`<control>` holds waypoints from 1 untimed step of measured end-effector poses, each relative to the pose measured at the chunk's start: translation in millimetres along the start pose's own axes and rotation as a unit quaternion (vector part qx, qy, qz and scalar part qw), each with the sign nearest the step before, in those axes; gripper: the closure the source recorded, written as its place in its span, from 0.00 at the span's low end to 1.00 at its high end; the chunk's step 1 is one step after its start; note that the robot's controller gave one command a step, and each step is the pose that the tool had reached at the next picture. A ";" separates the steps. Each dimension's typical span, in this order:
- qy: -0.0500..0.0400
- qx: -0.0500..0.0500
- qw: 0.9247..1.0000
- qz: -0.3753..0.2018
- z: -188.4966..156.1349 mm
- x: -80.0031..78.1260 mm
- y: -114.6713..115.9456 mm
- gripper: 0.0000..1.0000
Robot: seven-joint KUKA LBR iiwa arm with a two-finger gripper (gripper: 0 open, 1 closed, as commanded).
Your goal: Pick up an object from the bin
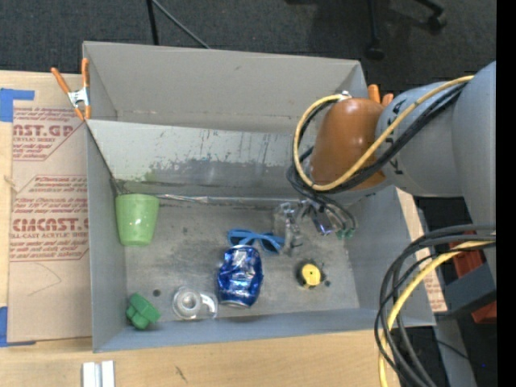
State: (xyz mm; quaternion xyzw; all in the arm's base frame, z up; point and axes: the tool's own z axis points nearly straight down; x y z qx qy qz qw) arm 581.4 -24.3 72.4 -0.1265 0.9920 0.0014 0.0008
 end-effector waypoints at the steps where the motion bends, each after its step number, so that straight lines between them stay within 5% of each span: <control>1: -0.004 0.001 1.000 0.012 -161.7 17.3 58.2 1.00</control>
Offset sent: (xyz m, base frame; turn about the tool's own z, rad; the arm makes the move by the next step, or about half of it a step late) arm -0.0331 0.0489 0.1571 0.0266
